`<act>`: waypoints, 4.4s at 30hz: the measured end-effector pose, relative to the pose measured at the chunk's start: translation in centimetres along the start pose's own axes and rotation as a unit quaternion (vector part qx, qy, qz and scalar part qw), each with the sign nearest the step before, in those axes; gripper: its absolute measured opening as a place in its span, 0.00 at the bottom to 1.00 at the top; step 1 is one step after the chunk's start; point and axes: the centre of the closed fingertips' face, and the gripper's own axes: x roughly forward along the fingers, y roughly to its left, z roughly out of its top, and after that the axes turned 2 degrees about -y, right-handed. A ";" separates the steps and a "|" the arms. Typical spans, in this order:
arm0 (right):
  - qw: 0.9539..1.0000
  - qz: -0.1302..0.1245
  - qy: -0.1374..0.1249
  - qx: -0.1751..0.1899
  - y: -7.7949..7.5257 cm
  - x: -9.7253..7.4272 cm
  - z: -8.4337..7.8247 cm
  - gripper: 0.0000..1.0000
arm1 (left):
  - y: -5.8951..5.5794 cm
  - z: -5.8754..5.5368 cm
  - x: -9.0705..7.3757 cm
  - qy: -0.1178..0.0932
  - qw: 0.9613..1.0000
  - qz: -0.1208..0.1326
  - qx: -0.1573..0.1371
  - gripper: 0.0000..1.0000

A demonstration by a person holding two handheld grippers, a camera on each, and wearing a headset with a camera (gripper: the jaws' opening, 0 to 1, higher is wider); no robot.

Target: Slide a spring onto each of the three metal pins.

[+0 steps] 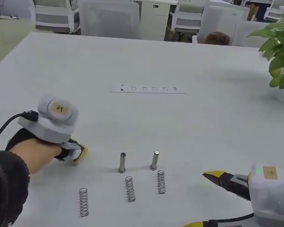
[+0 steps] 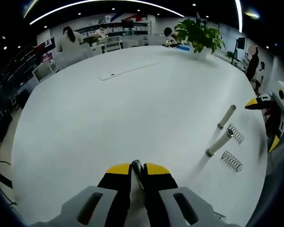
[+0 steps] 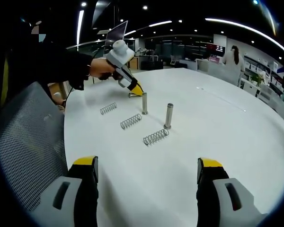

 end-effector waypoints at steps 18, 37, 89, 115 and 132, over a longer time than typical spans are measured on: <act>1.000 -0.002 -0.001 0.000 -0.1 0.0 0.1 0.85 | -0.1 -0.3 0.4 0.017 1.000 -0.002 0.011 0.02; 1.000 0.000 0.000 -0.003 0.2 0.0 0.1 0.85 | -1.2 0.7 -1.9 -0.002 1.000 -0.017 -0.001 0.00; 1.000 0.010 0.011 -0.018 0.7 0.2 0.1 0.83 | -2.7 -1.1 -6.9 -0.048 0.998 -0.029 -0.034 0.00; 1.000 0.013 0.015 -0.021 0.8 0.3 0.0 0.83 | -3.1 -1.2 -7.0 -0.058 0.997 -0.033 -0.042 0.00; 1.000 0.014 0.016 -0.021 0.8 0.3 -0.1 0.82 | -3.0 -0.7 -7.1 -0.073 0.996 -0.036 -0.037 0.13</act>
